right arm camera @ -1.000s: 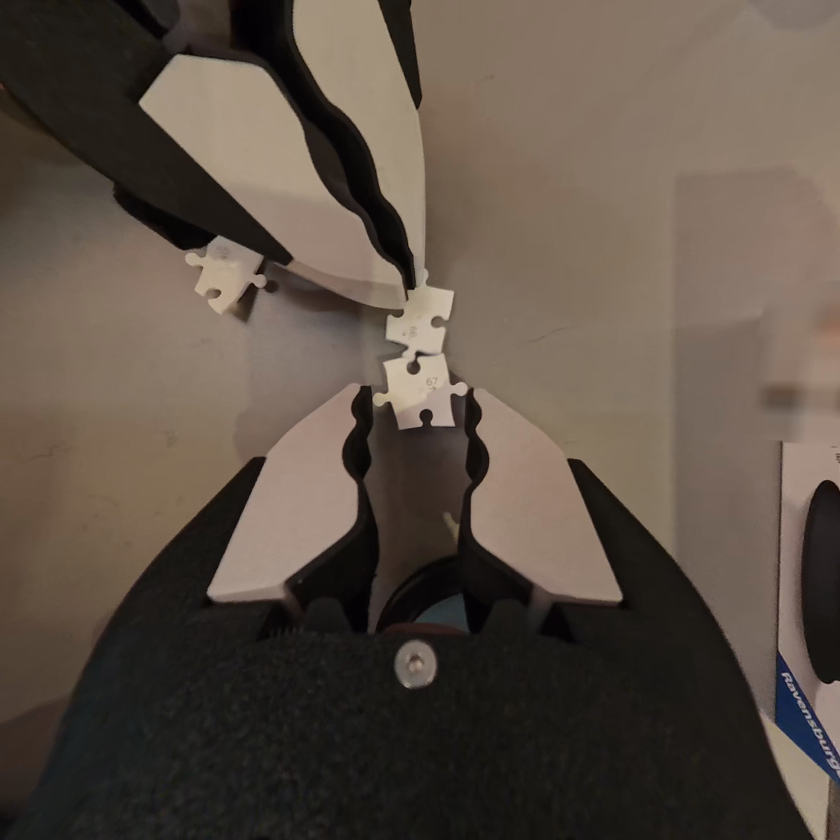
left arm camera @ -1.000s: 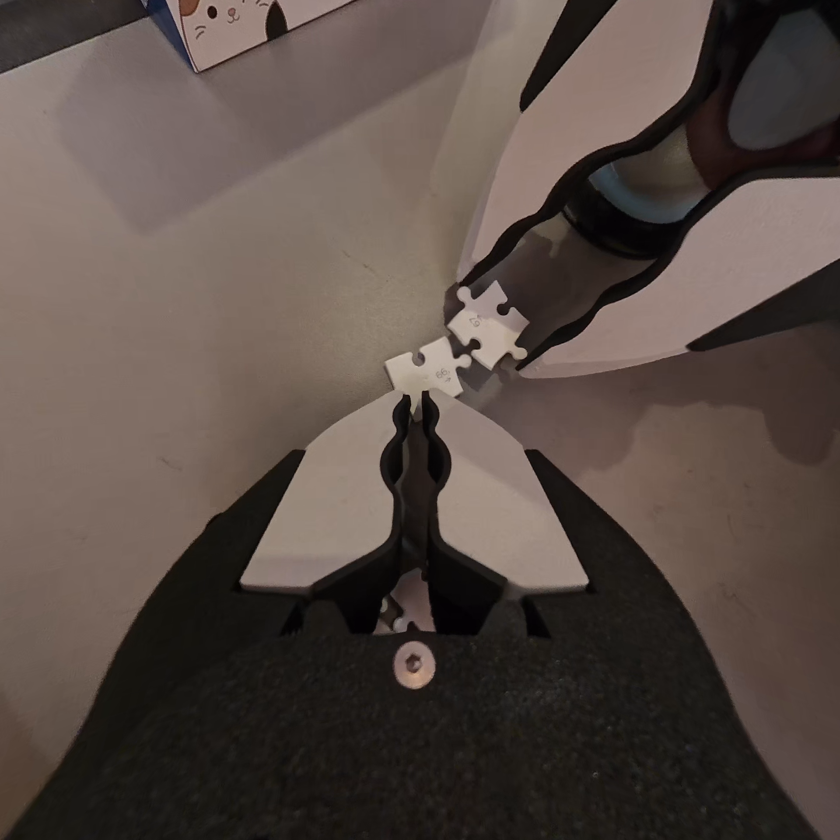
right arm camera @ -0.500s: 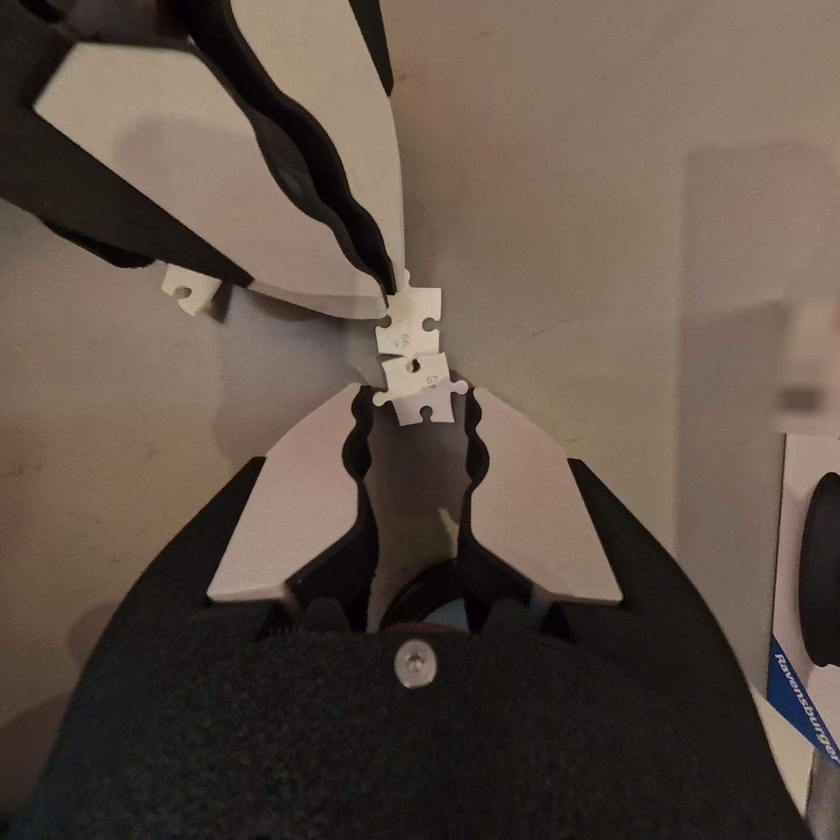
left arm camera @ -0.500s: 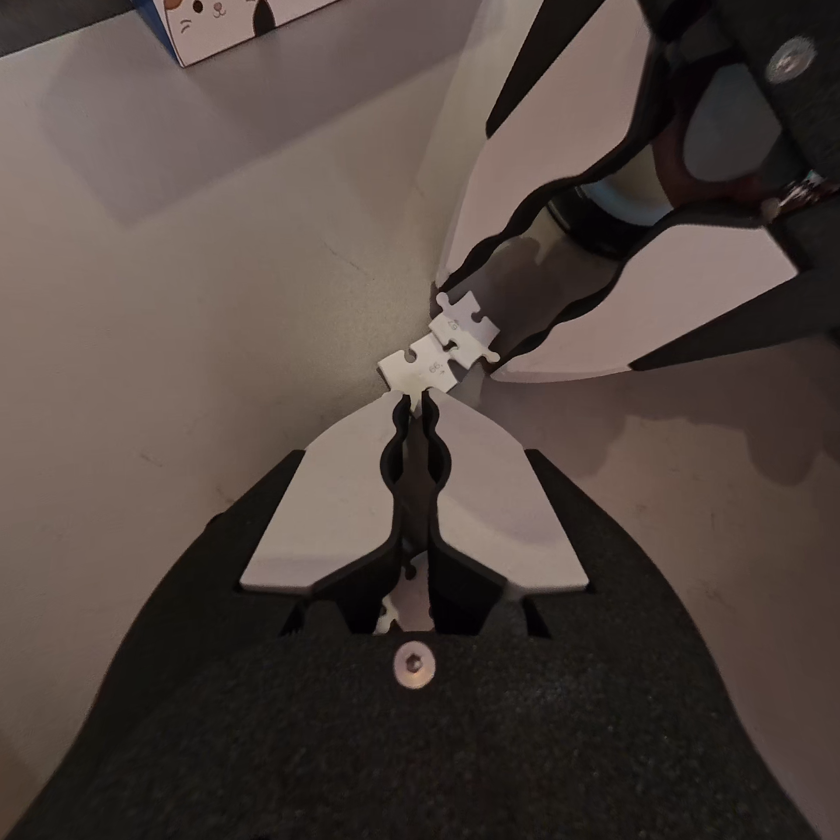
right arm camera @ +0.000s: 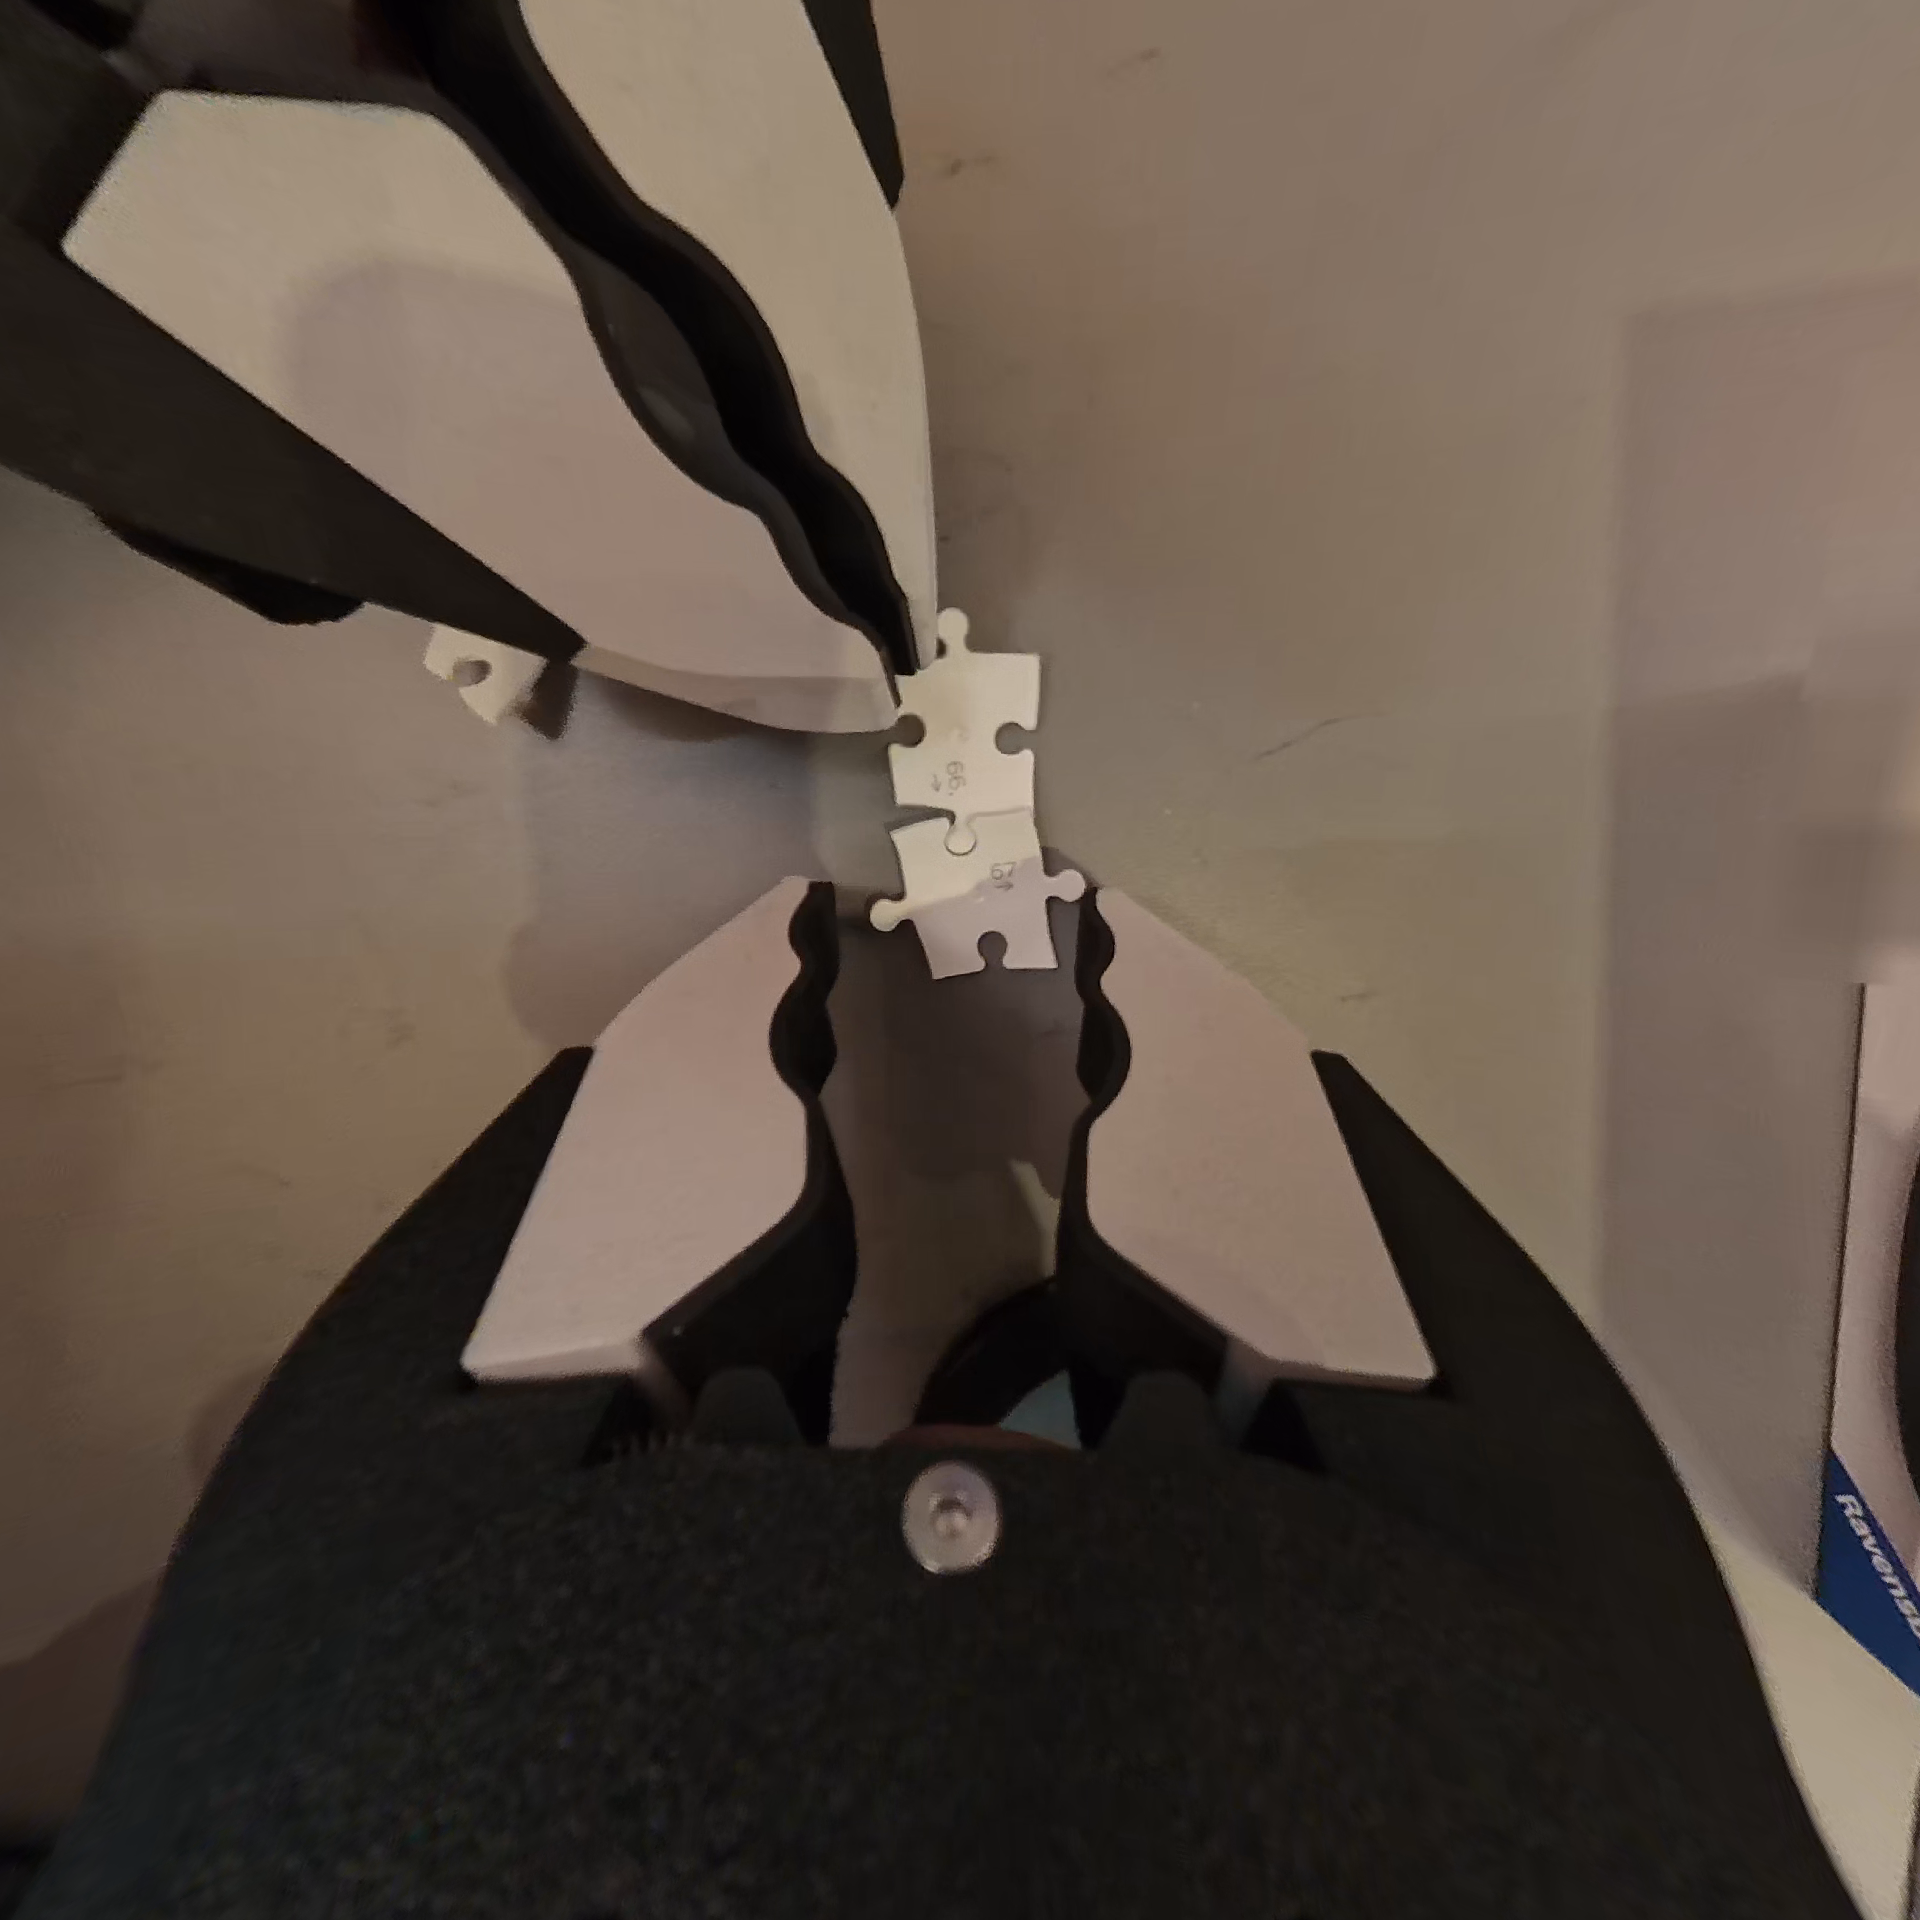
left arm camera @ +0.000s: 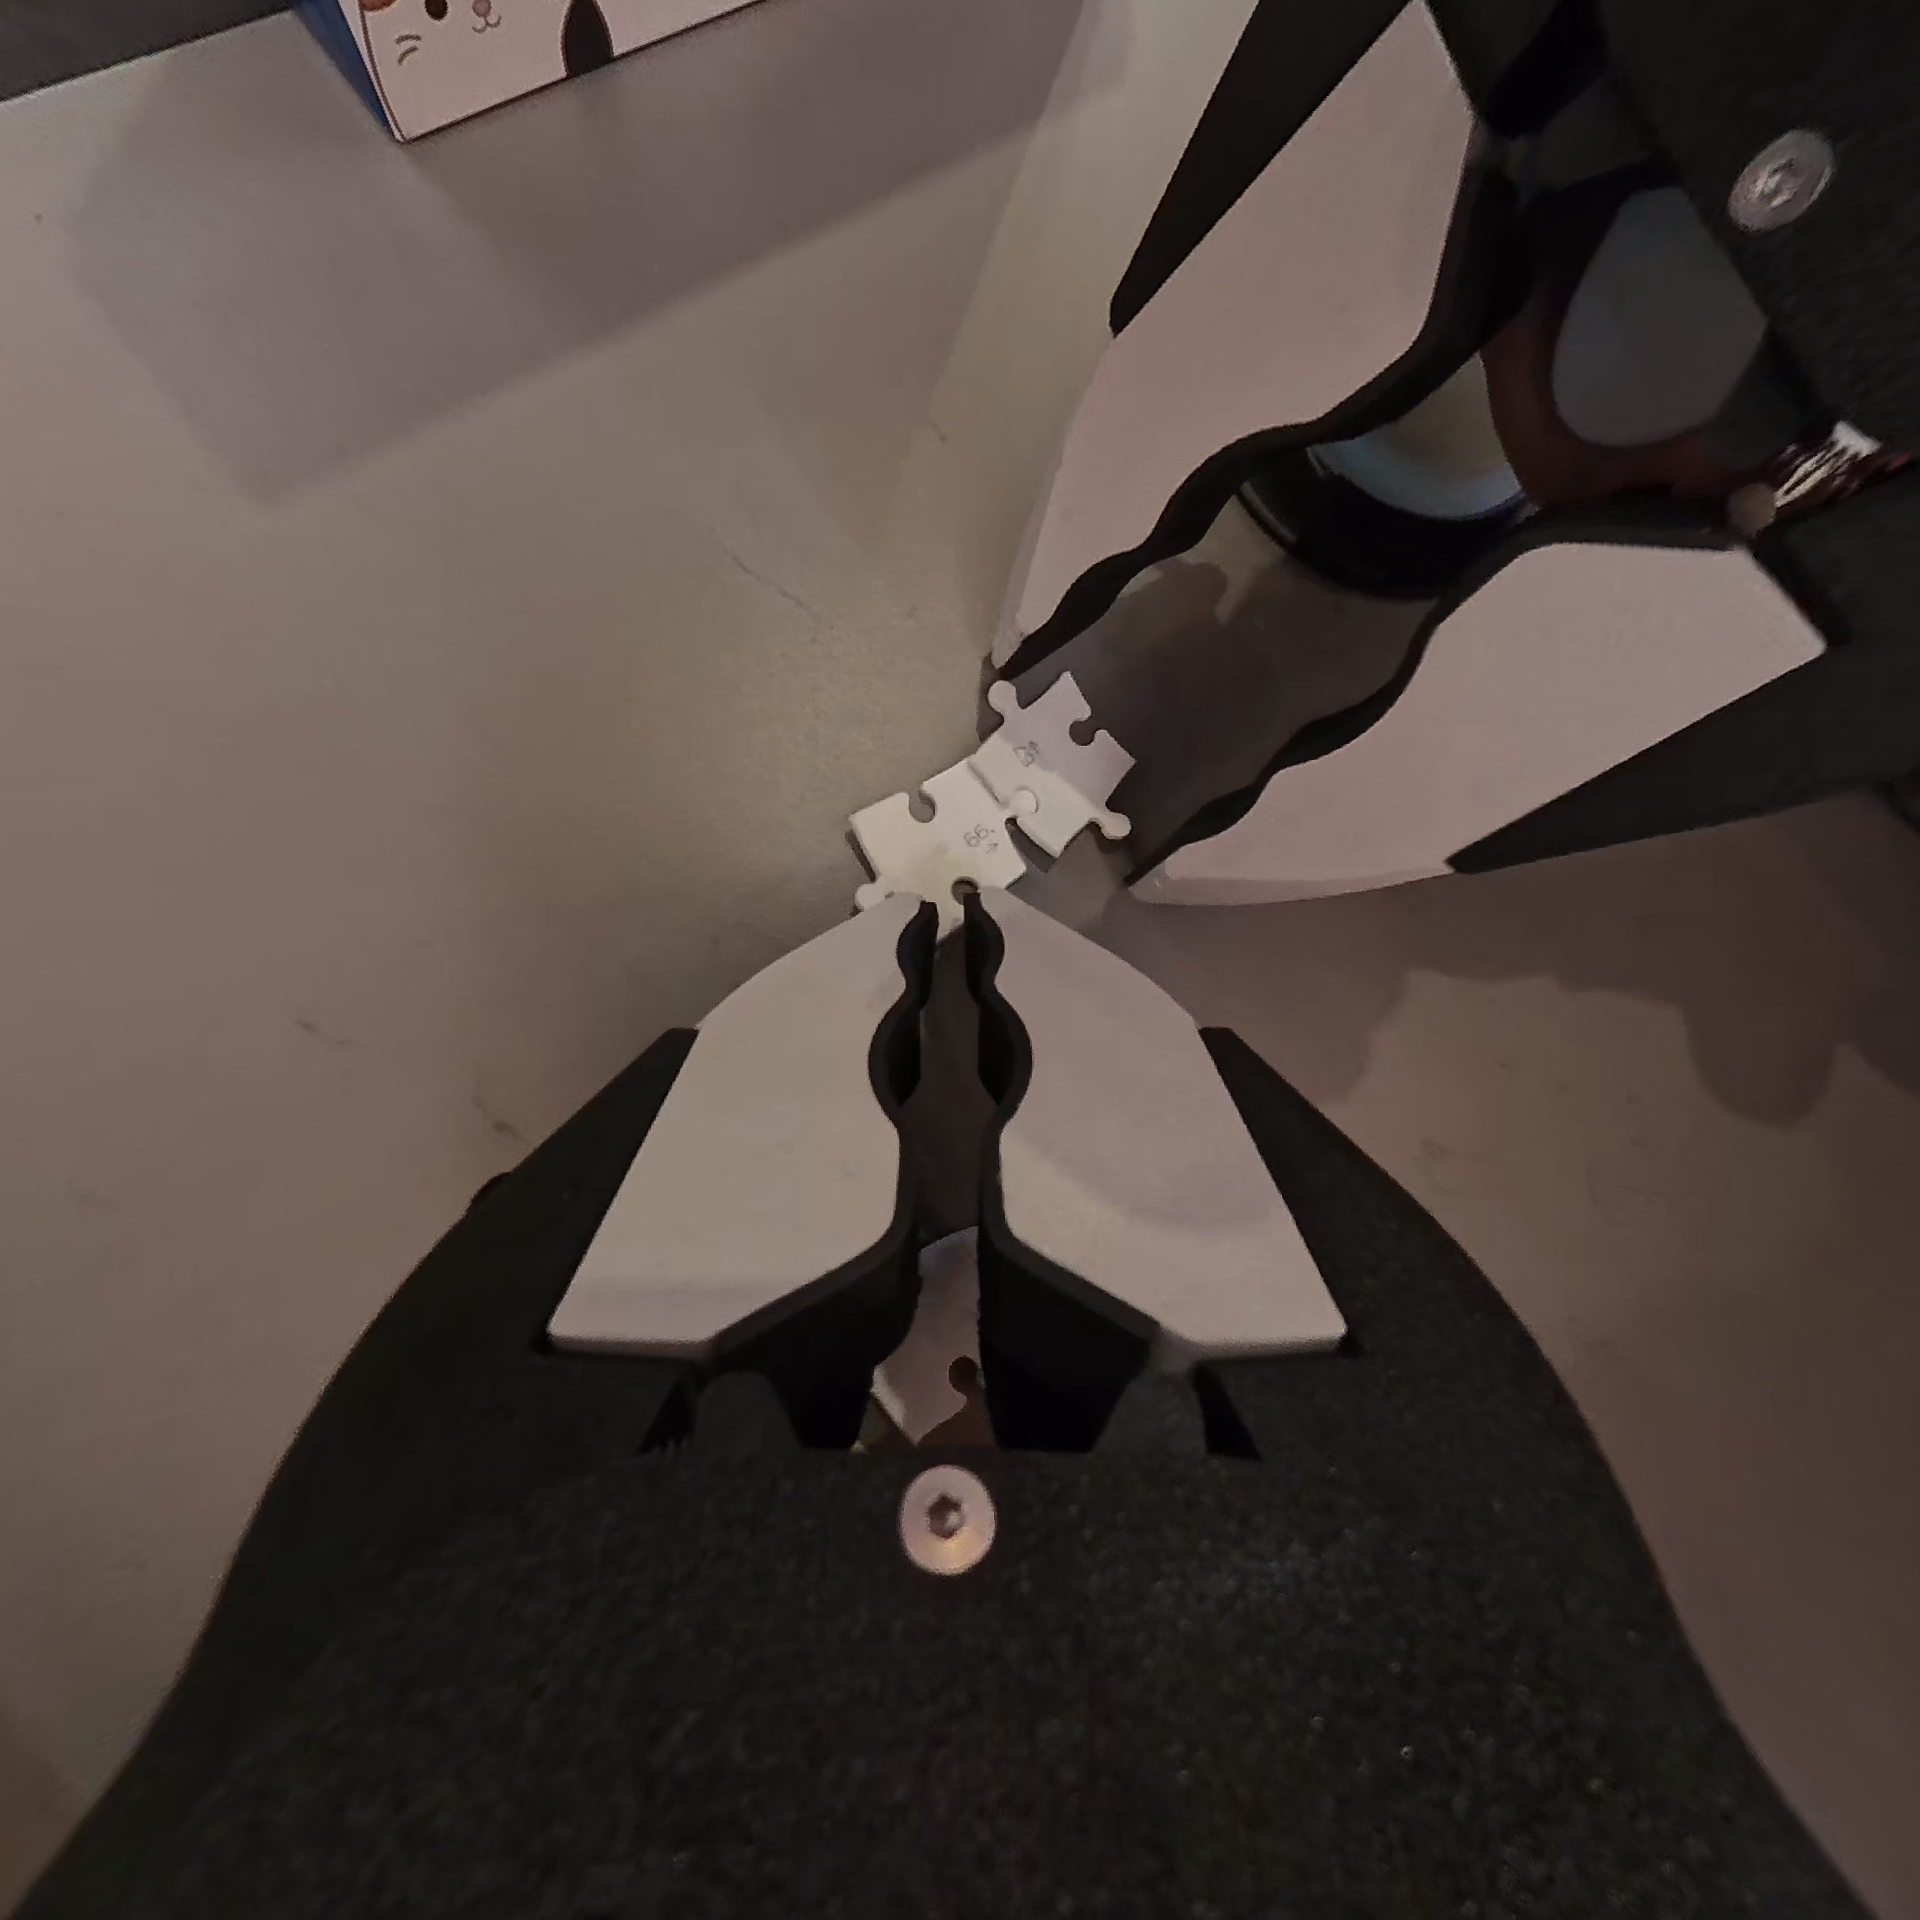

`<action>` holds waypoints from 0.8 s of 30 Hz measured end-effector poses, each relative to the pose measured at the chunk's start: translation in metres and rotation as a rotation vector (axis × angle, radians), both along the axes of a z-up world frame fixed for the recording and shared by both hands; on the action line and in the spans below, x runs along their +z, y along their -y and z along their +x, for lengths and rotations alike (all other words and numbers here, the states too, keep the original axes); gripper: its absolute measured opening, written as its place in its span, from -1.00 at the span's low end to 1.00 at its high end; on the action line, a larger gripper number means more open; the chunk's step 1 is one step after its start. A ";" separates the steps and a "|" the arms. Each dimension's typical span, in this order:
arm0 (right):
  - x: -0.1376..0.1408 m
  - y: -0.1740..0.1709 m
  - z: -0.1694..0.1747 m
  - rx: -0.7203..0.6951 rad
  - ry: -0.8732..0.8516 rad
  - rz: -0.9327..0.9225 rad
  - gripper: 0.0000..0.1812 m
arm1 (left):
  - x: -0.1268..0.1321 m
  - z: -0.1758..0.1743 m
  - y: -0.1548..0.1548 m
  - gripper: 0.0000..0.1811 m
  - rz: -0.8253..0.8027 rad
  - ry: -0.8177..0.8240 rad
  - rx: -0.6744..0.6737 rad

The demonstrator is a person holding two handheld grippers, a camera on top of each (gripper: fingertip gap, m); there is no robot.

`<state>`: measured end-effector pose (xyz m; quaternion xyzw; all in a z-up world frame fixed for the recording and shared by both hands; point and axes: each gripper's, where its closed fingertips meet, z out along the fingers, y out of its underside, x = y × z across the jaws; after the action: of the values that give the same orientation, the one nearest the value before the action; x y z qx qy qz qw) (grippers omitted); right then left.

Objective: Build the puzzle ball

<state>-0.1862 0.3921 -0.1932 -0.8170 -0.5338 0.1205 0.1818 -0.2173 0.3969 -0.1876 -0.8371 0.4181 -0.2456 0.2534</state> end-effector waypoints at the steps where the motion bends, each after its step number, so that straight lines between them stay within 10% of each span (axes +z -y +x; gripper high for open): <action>1: 0.002 0.001 -0.001 0.000 -0.012 -0.001 -0.51 | 0.000 0.000 0.000 -0.95 0.000 0.001 0.001; 24: 0.003 -0.004 -0.012 -0.008 -0.067 -0.041 -1.00 | 0.010 -0.011 -0.005 -0.93 0.004 0.034 0.037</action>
<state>-0.1982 0.3958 -0.1904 -0.8182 -0.5216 0.1580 0.1830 -0.2282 0.4020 -0.1779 -0.8400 0.3985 -0.2540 0.2666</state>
